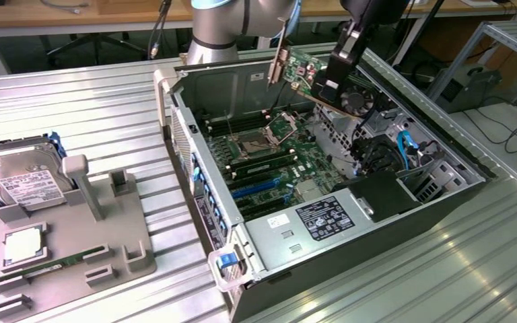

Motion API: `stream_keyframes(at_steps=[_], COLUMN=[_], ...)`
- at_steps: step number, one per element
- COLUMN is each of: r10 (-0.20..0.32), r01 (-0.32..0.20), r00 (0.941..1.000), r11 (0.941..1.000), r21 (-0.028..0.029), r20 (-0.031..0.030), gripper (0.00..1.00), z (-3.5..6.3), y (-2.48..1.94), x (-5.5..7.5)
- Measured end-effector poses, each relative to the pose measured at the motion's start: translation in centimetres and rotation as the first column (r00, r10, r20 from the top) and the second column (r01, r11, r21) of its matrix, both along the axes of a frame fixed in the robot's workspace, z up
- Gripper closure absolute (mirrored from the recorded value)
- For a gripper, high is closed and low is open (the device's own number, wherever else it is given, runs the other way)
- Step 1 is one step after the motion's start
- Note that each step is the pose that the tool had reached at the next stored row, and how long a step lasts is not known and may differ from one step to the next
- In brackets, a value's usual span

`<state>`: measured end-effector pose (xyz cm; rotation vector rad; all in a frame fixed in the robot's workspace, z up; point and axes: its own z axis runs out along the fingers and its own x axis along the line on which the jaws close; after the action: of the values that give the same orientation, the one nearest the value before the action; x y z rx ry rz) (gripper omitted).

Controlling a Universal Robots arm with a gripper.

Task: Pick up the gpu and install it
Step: 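Insert the gpu into the slot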

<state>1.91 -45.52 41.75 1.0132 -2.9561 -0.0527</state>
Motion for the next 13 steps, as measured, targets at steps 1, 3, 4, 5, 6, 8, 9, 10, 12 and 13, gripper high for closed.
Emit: stream_keyframes(at_steps=[1,3,4,5,6,8,9,10,12,13], r10=[0.006,0.018,0.025,0.031,0.037,0.051,0.058,0.066,0.082,0.088], r01=[-0.006,-0.018,-0.025,-0.031,-0.037,-0.051,-0.058,-0.066,-0.082,-0.088], r00=[1.0,0.9998,0.9997,0.9995,0.9993,0.9987,0.9983,0.9978,0.9966,0.9961], r11=[1.0,0.9998,0.9997,0.9995,0.9993,0.9987,0.9983,0.9978,0.9966,0.9961], r21=[0.0,0.0003,0.0002,0.0001,0.0001,0.0001,0.0001,0.0001,0.0001,0.0001], r20=[0.0,0.0,0.0,0.0,0.0,0.0001,0.0,0.0,0.0,0.0], gripper=[0.73,0.73,0.73,0.73,0.73,0.73,0.73,0.73,0.73,0.73], z=[0.0,-0.01,-0.01,-0.01,0.0,-0.01,-0.01,0.0,-0.01,-0.01], y=[0.0,-0.02,-0.03,-0.03,-0.04,-0.05,-0.05,-0.06,-0.07,-0.07], x=[0.0,0.0,0.0,0.0,0.0,0.0,0.0,0.0,0.0,0.0])
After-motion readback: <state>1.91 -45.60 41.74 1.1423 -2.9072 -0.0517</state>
